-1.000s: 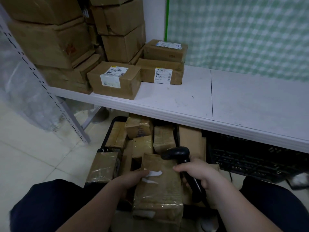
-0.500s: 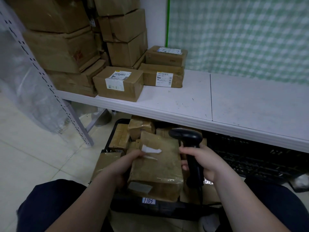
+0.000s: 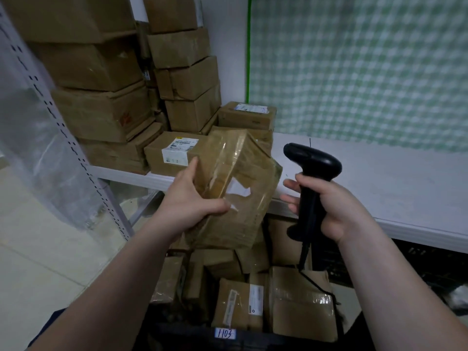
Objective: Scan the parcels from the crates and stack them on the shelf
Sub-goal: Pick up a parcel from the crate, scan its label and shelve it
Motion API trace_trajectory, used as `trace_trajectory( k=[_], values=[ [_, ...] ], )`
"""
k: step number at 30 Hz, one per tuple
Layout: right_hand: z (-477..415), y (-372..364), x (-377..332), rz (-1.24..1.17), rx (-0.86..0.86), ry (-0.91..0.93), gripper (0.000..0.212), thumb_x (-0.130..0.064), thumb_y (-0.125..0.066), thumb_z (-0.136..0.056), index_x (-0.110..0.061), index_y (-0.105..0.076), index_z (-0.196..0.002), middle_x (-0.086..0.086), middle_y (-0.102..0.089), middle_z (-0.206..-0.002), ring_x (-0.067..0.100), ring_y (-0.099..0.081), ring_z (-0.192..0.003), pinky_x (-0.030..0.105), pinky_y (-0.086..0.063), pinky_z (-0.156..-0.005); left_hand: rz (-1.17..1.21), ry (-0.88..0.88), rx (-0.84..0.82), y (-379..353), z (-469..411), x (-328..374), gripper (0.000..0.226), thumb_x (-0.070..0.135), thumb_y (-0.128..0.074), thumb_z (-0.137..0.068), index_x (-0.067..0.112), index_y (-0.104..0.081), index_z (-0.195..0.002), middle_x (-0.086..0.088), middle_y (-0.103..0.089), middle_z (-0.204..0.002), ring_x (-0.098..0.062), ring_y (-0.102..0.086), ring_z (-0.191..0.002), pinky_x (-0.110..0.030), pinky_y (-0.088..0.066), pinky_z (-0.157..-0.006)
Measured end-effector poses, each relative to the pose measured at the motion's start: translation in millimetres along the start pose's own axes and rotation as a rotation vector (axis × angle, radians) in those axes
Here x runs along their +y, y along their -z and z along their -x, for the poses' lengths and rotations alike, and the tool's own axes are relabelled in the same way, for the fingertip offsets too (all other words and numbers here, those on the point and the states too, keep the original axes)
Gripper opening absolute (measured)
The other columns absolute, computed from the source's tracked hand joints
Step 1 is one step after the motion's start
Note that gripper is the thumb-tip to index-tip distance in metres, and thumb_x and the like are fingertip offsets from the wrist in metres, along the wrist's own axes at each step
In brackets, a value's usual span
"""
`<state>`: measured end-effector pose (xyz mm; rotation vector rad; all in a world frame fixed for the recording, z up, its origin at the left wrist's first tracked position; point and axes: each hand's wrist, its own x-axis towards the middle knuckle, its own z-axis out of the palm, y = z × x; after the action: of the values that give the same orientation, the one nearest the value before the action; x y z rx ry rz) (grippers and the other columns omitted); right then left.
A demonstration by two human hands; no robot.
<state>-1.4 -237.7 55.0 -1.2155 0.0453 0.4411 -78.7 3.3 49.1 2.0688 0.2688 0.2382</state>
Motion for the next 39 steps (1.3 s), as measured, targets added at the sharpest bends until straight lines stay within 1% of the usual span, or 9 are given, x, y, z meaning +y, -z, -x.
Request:
trace_trajectory(
  k=[4,8,13,19,26,29,32,36,39],
  values=[
    [-4,-3,-14,-0.009,-0.008,0.033,0.026,-0.018,-0.063,-0.090,-0.014,-0.057,-0.115,0.003,-0.076,-0.093,0.022,-0.074,-0.078,0.026,-0.057,-0.057,-0.344,-0.272,0.035,-14,-6,24,0.128,0.039,-0.087,-0.060,0.023,-0.003,-0.155,0.004,-0.018,-0.156,-0.015,-0.020,-0.142,-0.028,-0.018,-0.114],
    [-7,3,-19,-0.037,0.062,0.023,0.027,-0.022,-0.064,-0.089,-0.014,-0.059,-0.114,0.007,-0.070,-0.107,0.024,-0.072,-0.080,0.025,-0.056,-0.057,-0.579,-0.444,0.075,-29,-15,30,0.132,0.046,-0.084,-0.061,0.025,0.007,-0.154,0.009,-0.013,-0.154,-0.012,-0.014,-0.140,-0.036,-0.011,-0.119],
    [-10,11,-19,-0.054,0.179,0.017,0.016,-0.028,-0.068,-0.086,-0.018,-0.063,-0.098,0.007,-0.066,-0.107,0.022,-0.066,-0.077,0.031,-0.053,-0.062,-0.830,-0.604,0.107,-48,-32,17,0.125,0.043,-0.081,-0.067,0.023,0.006,-0.154,0.005,-0.014,-0.152,-0.017,-0.014,-0.138,-0.043,0.003,-0.117],
    [-11,8,-12,0.008,0.177,0.035,0.023,-0.038,-0.069,-0.082,-0.019,-0.062,-0.094,-0.001,-0.071,-0.078,0.020,-0.066,-0.072,0.034,-0.053,-0.060,-1.031,-0.649,0.111,-65,-50,-6,0.128,0.028,-0.090,-0.052,0.020,-0.008,-0.150,0.003,-0.022,-0.142,-0.021,-0.025,-0.130,-0.059,-0.013,-0.110],
    [-25,6,8,0.034,0.225,0.010,0.036,-0.038,-0.076,-0.076,-0.016,-0.067,-0.104,0.006,-0.074,-0.092,0.028,-0.070,-0.088,0.043,-0.057,-0.070,-1.111,-0.734,0.137,-78,-56,-21,0.122,0.026,-0.091,-0.044,0.021,-0.025,-0.146,-0.002,-0.036,-0.131,-0.025,-0.036,-0.122,-0.063,-0.016,-0.105],
    [-34,8,15,0.036,0.263,-0.002,0.037,-0.027,-0.079,-0.075,-0.011,-0.067,-0.106,0.010,-0.074,-0.098,0.030,-0.070,-0.089,0.044,-0.058,-0.072,-1.117,-0.600,0.050,-80,-55,-18,0.115,0.032,-0.086,-0.061,0.032,-0.012,-0.149,-0.003,-0.030,-0.140,-0.027,-0.023,-0.133,-0.065,-0.006,-0.107],
    [-40,5,23,0.069,0.311,-0.007,0.027,-0.012,-0.077,-0.078,-0.010,-0.066,-0.102,0.012,-0.072,-0.099,0.029,-0.069,-0.087,0.039,-0.057,-0.069,-1.019,-0.341,-0.005,-84,-55,-23,0.089,0.031,-0.065,-0.088,0.050,0.000,-0.147,0.002,0.000,-0.158,-0.037,0.008,-0.145,-0.067,0.006,-0.107],
    [-47,1,39,0.086,0.359,-0.020,0.033,-0.005,-0.076,-0.076,-0.008,-0.066,-0.107,0.013,-0.072,-0.099,0.032,-0.069,-0.088,0.050,-0.057,-0.081,-0.553,-0.136,0.026,-89,-50,-33,0.082,0.023,-0.058,-0.093,0.047,-0.004,-0.150,0.004,0.024,-0.158,-0.036,0.026,-0.143,-0.059,-0.008,-0.117],
    [-53,3,46,0.110,0.395,0.007,0.034,-0.007,-0.078,-0.071,-0.013,-0.067,-0.102,0.010,-0.073,-0.098,0.032,-0.069,-0.091,0.054,-0.055,-0.085,-0.125,-0.033,0.233,-93,-46,-28,0.093,0.015,-0.061,-0.090,0.036,0.004,-0.153,0.003,0.028,-0.157,-0.030,0.017,-0.146,-0.041,-0.014,-0.116]
  ],
)
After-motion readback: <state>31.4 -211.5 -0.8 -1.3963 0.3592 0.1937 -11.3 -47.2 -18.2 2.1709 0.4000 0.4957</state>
